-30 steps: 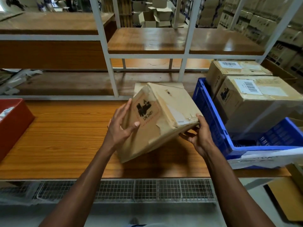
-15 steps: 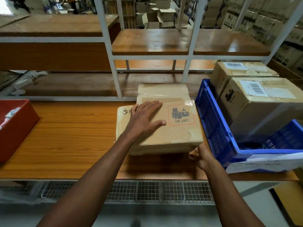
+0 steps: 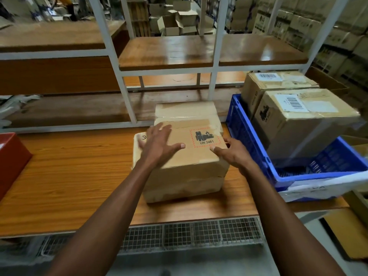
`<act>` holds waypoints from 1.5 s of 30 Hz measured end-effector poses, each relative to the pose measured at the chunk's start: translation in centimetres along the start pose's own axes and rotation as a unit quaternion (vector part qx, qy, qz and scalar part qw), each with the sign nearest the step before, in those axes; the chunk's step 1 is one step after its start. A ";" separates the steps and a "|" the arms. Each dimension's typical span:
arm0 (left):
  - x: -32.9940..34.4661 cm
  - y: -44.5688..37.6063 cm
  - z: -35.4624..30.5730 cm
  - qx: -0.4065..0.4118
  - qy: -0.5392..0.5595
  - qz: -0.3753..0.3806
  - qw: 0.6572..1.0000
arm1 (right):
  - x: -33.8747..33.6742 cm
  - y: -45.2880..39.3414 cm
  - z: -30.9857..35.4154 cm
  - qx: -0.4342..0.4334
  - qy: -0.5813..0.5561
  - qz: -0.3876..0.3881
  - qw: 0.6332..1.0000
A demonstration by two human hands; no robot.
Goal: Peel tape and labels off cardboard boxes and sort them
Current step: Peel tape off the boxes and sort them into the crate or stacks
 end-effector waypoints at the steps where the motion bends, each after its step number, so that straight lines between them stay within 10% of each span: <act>1: -0.4 0.6 0.4 -0.064 -0.030 -0.005 0.997 | -0.1 0.0 0.1 0.007 -0.008 0.010 1.000; 5: -0.6 1.3 3.8 -0.217 0.063 0.122 0.966 | -0.3 0.1 0.2 0.029 -0.043 0.052 0.997; 15: -1.1 5.4 6.4 -0.136 0.337 0.032 0.931 | -1.3 2.1 -1.4 -0.023 -0.082 0.049 0.995; 26: 2.2 14.1 6.2 -0.095 0.379 -0.027 0.920 | -4.1 7.2 -7.4 -0.012 -0.127 0.013 0.992; 45: 7.7 15.2 7.4 -0.160 0.411 0.101 0.892 | -1.2 6.6 -10.1 0.103 -0.204 -0.030 0.973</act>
Point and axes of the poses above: each hand's wrist, its own y-axis away from the middle knuckle, its own x-axis out of the palm, z = x × y, the point moved 1 cm from there along -y, towards the middle knuckle, and after that the axes turned 15 degrees about -y, right-handed, at the moved point
